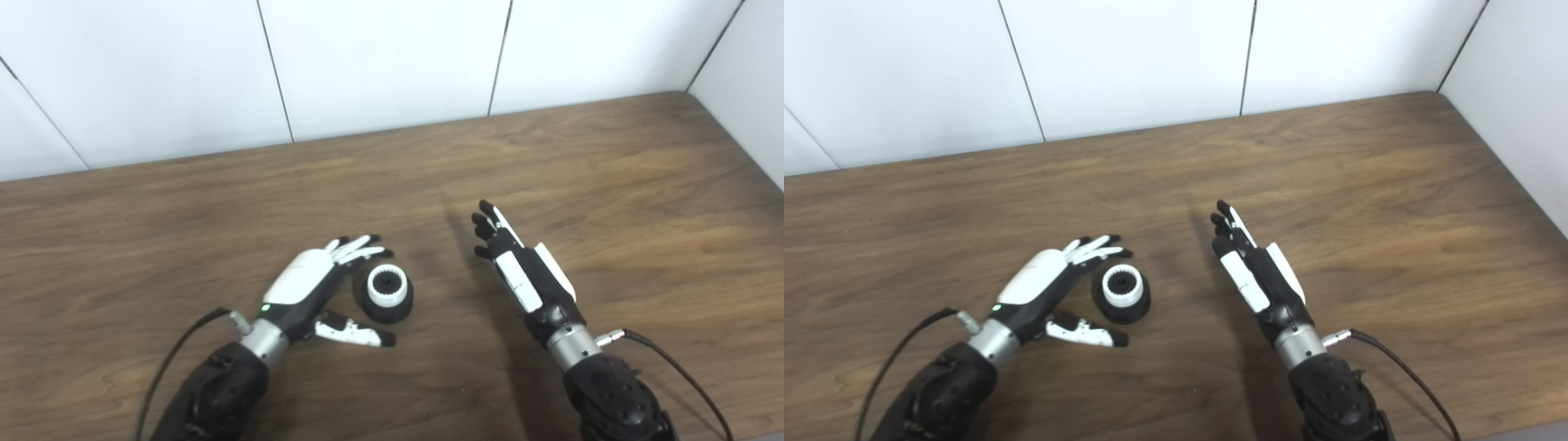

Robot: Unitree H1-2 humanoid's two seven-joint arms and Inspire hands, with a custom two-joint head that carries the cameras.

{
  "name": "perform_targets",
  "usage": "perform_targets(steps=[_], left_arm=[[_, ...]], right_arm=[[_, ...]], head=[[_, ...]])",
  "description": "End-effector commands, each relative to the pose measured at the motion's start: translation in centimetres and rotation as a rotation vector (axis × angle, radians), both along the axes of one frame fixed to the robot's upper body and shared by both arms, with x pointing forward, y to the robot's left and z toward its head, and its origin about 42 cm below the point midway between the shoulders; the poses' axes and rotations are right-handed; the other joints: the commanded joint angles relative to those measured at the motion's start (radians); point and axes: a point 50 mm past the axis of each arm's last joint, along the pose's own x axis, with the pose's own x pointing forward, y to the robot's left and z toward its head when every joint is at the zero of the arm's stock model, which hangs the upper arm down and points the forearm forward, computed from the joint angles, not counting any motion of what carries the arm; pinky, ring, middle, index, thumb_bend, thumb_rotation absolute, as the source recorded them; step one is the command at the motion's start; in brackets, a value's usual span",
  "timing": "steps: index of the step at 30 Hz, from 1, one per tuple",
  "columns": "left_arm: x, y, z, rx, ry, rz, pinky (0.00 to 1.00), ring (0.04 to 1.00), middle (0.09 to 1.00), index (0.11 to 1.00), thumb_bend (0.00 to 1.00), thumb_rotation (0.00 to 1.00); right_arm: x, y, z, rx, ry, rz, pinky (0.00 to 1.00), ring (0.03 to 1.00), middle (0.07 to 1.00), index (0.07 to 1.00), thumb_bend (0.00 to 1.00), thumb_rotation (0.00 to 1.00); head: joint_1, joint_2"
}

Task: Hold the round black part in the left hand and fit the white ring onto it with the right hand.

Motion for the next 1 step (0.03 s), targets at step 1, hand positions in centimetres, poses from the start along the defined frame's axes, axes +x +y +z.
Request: perform_targets(steps=[1], left_arm=[[-0.09,2.06,0.47,0.01,0.007,0.048,1.0,0.949,0.982,0.886,1.0,0.43]], right_arm=[[-0.87,0.32,-0.12,0.023,-0.012,-0.006,0.94,0.979,0.975,1.0,0.75,1.0]], head=[[-0.001,-0.003]])
